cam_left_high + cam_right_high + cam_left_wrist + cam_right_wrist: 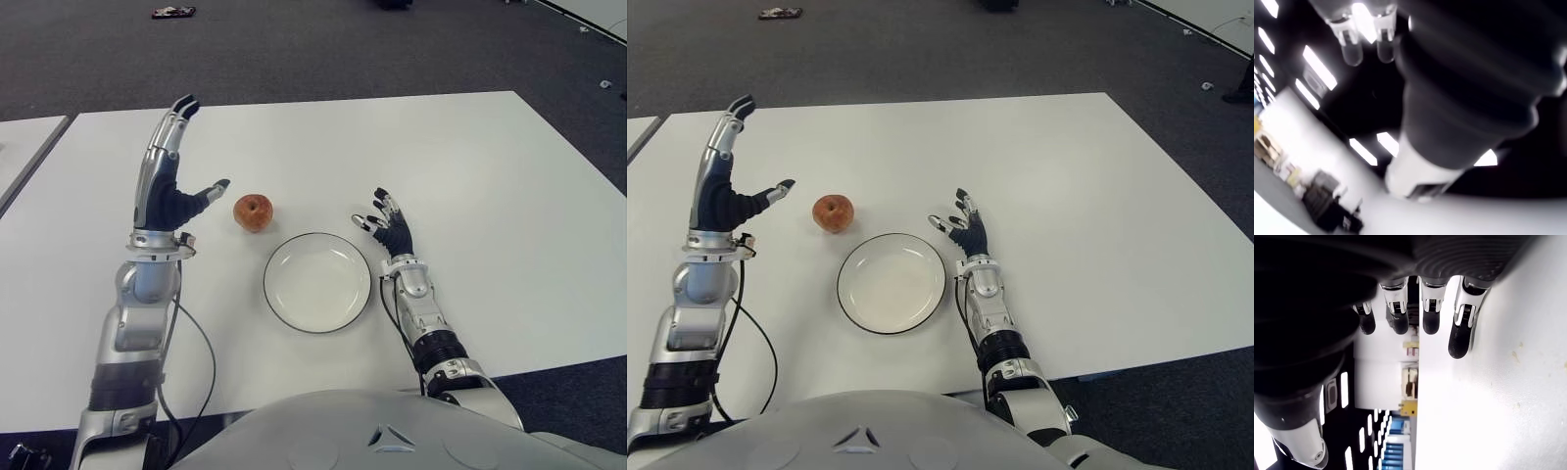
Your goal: Put the apples into the plate.
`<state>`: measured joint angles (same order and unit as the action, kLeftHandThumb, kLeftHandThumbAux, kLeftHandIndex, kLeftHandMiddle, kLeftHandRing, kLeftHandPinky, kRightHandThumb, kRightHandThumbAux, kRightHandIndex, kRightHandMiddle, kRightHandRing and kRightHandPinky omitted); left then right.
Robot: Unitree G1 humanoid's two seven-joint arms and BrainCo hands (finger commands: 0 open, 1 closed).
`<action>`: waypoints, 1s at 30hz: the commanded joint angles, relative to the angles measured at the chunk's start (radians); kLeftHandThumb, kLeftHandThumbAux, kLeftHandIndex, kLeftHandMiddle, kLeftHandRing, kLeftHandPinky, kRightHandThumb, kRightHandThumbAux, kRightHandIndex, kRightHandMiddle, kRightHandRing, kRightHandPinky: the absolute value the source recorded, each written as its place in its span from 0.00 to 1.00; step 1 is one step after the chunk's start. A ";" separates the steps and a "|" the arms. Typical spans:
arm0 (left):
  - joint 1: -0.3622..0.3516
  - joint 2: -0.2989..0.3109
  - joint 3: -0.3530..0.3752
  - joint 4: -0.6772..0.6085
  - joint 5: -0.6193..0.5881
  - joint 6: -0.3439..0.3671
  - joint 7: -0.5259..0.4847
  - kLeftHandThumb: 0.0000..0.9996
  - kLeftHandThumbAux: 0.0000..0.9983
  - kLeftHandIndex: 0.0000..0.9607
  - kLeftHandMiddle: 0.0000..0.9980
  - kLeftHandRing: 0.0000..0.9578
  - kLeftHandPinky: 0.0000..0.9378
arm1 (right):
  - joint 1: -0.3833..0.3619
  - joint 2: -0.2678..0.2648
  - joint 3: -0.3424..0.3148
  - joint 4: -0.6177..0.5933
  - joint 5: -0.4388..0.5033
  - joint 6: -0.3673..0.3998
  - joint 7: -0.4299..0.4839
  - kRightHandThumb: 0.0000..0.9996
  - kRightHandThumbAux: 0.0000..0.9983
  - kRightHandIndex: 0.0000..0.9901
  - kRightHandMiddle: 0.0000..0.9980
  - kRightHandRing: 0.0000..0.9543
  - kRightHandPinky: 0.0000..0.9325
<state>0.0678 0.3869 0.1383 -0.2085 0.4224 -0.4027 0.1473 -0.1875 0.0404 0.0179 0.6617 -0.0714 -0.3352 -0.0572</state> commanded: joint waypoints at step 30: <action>-0.265 0.116 -0.258 0.195 0.094 0.069 -0.321 0.10 0.26 0.00 0.00 0.00 0.00 | 0.020 -0.005 0.000 0.059 0.003 0.052 0.013 0.13 0.70 0.00 0.03 0.07 0.14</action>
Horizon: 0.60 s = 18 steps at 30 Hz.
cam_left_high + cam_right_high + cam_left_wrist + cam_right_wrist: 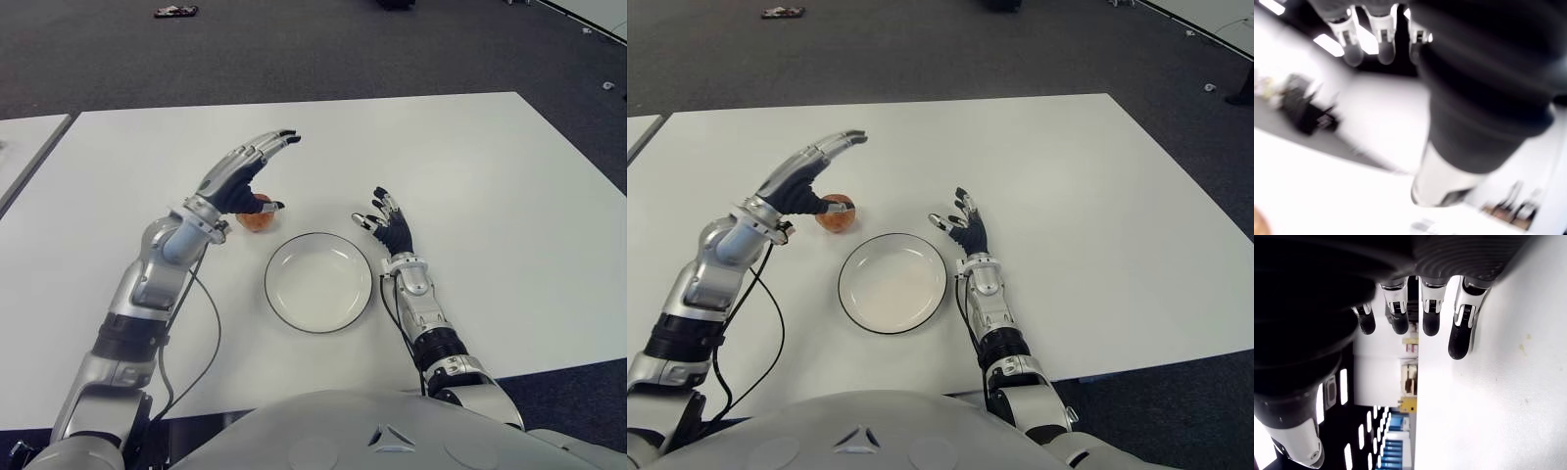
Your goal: Put the apples into the plate.
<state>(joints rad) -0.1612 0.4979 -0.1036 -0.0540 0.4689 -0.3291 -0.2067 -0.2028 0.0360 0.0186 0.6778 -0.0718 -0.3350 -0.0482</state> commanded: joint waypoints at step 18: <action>-0.095 0.010 -0.042 0.216 0.034 0.000 0.033 0.08 0.26 0.00 0.00 0.00 0.00 | 0.034 0.001 -0.004 0.046 0.003 0.061 -0.002 0.14 0.71 0.00 0.04 0.08 0.16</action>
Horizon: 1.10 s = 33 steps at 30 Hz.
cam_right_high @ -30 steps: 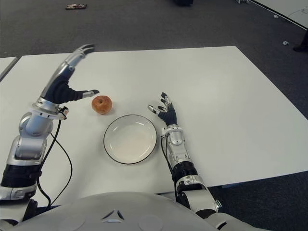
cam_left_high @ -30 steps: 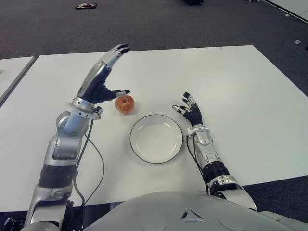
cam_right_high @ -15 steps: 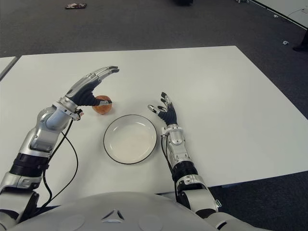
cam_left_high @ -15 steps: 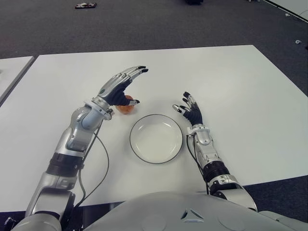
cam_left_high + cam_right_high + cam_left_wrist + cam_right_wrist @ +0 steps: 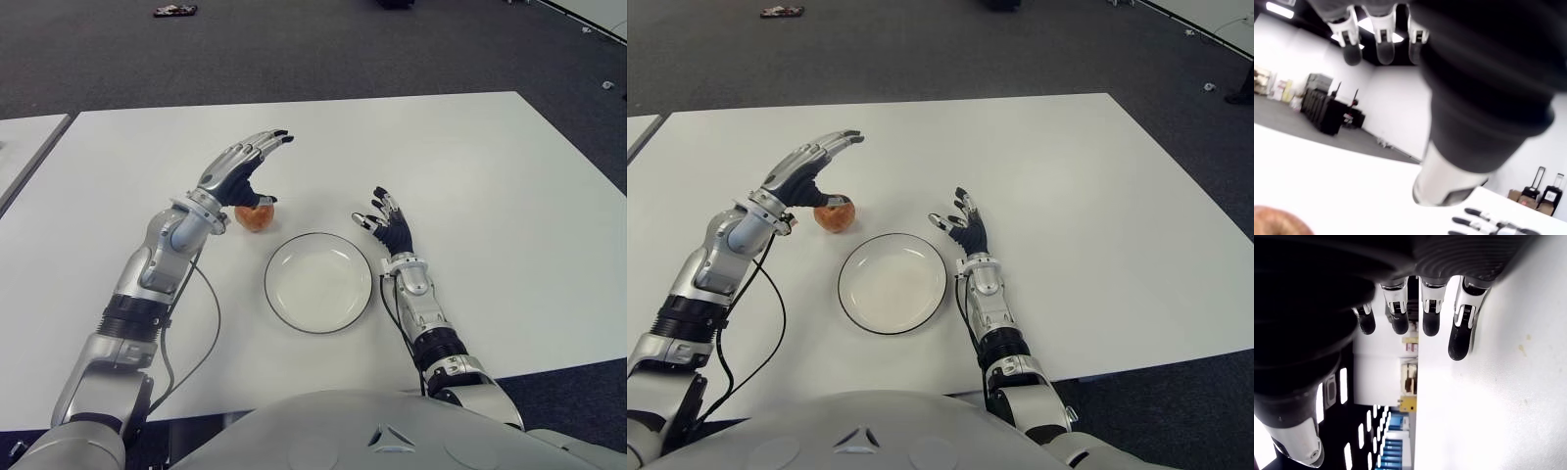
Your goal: Put the apples into the plate.
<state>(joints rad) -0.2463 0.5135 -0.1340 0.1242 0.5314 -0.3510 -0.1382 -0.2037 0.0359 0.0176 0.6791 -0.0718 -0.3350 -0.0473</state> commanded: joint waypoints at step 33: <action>-0.016 -0.002 -0.022 0.154 -0.029 0.008 0.023 0.08 0.29 0.00 0.00 0.00 0.00 | 0.028 -0.007 -0.009 0.067 0.013 0.051 0.014 0.14 0.70 0.00 0.06 0.10 0.17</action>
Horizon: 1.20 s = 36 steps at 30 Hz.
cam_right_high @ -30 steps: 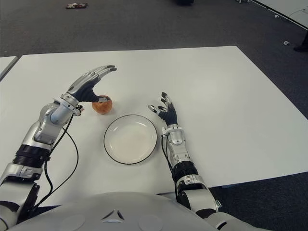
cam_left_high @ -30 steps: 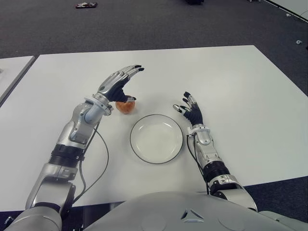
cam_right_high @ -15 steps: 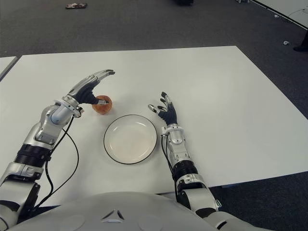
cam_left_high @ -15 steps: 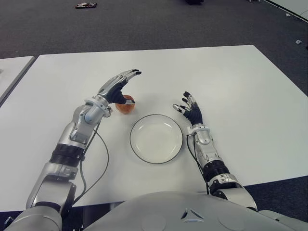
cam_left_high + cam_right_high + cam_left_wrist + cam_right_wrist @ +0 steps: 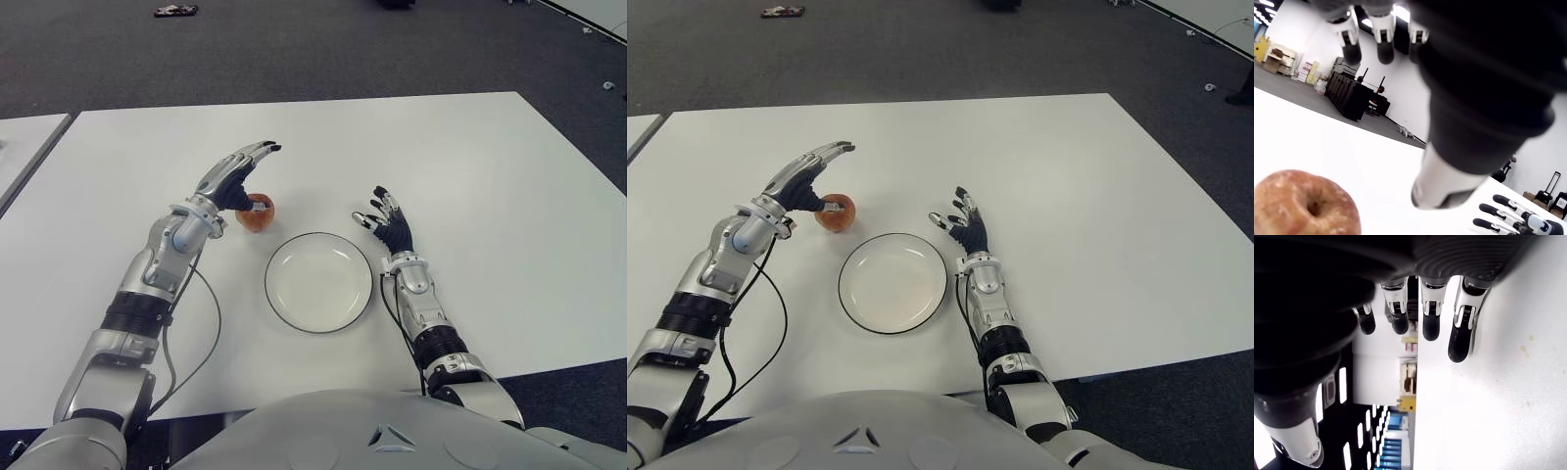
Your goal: Put the apples into the plate.
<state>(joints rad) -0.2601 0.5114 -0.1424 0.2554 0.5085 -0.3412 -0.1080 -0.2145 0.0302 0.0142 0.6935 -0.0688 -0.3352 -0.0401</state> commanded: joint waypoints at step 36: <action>0.040 -0.017 -0.054 0.055 -0.053 0.041 -0.051 0.02 0.35 0.00 0.00 0.00 0.00 | 0.045 -0.003 -0.006 0.039 0.007 0.062 0.003 0.14 0.69 0.00 0.05 0.10 0.17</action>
<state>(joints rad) -0.2326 0.5029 -0.1824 0.2928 0.4666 -0.3092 -0.1372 -0.2143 0.0272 0.0128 0.6927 -0.0692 -0.3353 -0.0375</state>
